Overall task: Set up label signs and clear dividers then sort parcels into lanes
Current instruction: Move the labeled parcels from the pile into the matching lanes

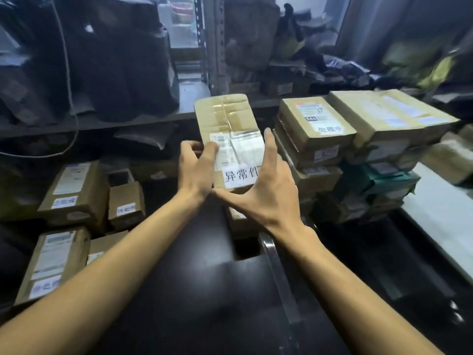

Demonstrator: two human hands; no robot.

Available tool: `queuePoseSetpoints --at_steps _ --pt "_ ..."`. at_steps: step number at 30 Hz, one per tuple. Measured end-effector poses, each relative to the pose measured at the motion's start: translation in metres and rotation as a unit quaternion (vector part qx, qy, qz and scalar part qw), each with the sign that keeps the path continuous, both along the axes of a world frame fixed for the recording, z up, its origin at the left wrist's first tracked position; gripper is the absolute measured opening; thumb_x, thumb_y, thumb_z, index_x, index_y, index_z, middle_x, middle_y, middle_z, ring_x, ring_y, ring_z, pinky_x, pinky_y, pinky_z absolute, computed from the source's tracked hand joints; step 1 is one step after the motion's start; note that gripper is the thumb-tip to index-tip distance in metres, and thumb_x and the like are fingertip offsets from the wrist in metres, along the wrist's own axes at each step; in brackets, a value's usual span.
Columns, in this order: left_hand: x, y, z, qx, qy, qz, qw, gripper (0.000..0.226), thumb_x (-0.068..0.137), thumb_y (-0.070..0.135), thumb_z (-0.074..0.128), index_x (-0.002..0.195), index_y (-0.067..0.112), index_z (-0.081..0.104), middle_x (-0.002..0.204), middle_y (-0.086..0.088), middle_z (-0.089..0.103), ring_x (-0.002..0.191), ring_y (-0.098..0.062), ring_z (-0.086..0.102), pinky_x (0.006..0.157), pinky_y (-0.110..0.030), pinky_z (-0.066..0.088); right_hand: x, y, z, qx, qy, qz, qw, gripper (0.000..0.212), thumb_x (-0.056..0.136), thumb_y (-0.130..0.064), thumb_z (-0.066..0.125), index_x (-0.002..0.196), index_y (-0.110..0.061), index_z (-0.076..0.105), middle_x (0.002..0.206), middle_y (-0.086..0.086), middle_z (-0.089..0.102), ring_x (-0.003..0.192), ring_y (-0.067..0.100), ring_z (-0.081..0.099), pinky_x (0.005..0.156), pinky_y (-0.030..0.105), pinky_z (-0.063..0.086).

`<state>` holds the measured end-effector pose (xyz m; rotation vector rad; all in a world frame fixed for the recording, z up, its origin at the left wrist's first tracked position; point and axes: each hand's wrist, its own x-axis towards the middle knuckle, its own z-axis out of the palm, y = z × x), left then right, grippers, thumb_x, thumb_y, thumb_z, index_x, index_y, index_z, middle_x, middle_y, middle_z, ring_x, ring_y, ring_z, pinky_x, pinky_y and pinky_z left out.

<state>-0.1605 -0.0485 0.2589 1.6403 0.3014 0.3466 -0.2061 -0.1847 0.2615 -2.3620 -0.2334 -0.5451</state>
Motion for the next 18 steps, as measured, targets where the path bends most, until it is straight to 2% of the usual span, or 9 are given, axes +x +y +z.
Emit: queuePoseSetpoints --at_steps 3,7,10,14,18 --pt "0.020 -0.031 0.020 -0.028 -0.047 -0.001 0.999 0.023 0.086 0.035 0.054 0.098 0.017 0.047 0.091 0.002 0.063 0.069 0.002 0.064 0.059 -0.017 0.049 0.023 -0.028 0.018 -0.003 -0.040 -0.012 0.999 0.134 0.055 -0.074 0.076 0.157 -0.014 0.012 0.133 0.011 0.054 0.120 0.030 0.051 0.096 0.043 0.048" --pt "0.043 -0.078 0.043 -0.029 -0.062 -0.043 0.997 0.021 0.084 0.038 0.053 0.096 0.022 0.045 0.096 0.000 0.064 0.073 -0.001 0.068 0.060 -0.018 0.051 0.045 -0.075 0.037 -0.011 -0.055 -0.028 0.998 0.138 0.055 -0.077 0.077 0.157 -0.014 0.009 0.143 0.010 0.049 0.126 0.030 0.048 0.103 0.041 0.043" --pt "0.057 -0.118 0.055 -0.023 -0.058 -0.054 0.997 0.026 0.079 0.043 0.053 0.094 0.023 0.045 0.099 -0.002 0.066 0.084 -0.008 0.069 0.068 -0.024 0.054 0.052 -0.113 0.046 -0.003 -0.058 -0.035 0.998 0.137 0.056 -0.076 0.077 0.157 -0.012 0.011 0.139 0.011 0.051 0.125 0.030 0.049 0.105 0.041 0.040" --pt "0.072 -0.181 0.068 -0.012 -0.048 -0.057 0.997 0.028 0.078 0.044 0.053 0.094 0.022 0.046 0.103 -0.005 0.068 0.095 -0.018 0.070 0.088 -0.046 0.057 0.069 -0.176 0.056 -0.003 -0.068 -0.038 0.997 0.133 0.057 -0.077 0.075 0.156 -0.014 0.013 0.140 0.010 0.051 0.124 0.030 0.050 0.106 0.040 0.039" --pt "0.073 -0.251 0.082 -0.013 -0.050 -0.031 0.998 0.028 0.079 0.045 0.050 0.094 0.022 0.044 0.106 -0.008 0.068 0.097 -0.023 0.069 0.091 -0.052 0.054 0.077 -0.246 0.070 -0.004 -0.095 -0.009 0.995 0.125 0.057 -0.081 0.067 0.155 -0.018 0.019 0.131 0.008 0.056 0.116 0.029 0.053 0.101 0.041 0.042"
